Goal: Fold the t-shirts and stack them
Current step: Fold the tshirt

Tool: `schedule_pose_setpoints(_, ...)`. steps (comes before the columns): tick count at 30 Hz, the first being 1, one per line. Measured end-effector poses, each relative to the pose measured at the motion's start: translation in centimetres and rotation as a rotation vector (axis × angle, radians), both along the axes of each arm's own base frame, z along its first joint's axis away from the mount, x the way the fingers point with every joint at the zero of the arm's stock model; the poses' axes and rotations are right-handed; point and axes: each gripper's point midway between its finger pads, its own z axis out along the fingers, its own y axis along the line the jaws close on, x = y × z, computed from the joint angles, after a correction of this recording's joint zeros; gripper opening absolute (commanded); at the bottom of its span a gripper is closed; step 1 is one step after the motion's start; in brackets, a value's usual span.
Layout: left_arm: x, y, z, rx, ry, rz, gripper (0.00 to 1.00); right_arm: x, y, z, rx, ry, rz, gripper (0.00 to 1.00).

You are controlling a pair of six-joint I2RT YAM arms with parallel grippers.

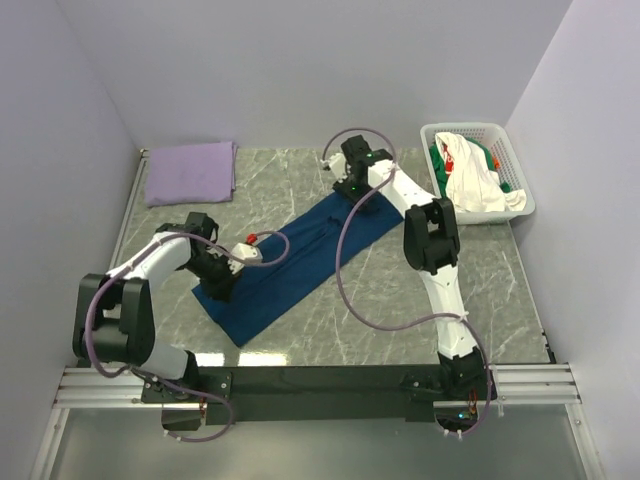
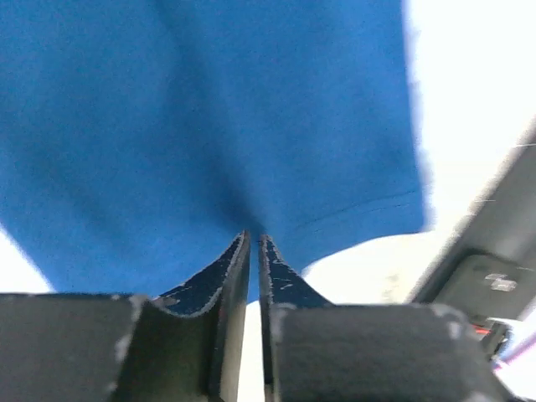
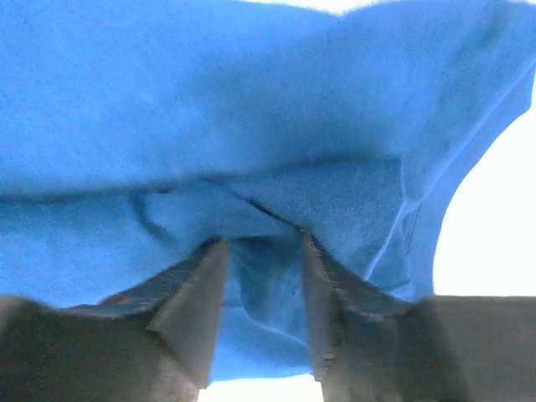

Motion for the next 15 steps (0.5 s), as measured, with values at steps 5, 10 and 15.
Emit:
schedule_pose_setpoints(5, 1.6, -3.2, 3.7, -0.124, -0.071, -0.034, 0.22, -0.7, 1.4, 2.1, 0.001, -0.096, 0.046, 0.5)
schedule_pose_setpoints(10, 5.9, -4.3, 5.7, -0.166, -0.231, -0.009, 0.24, -3.8, 1.2, 7.9, 0.109, -0.13, -0.005, 0.49)
schedule_pose_setpoints(15, 8.4, -5.1, 4.0, -0.136, -0.25, -0.027, 0.12, -4.7, 1.7, 9.8, 0.234, -0.105, -0.114, 0.38)
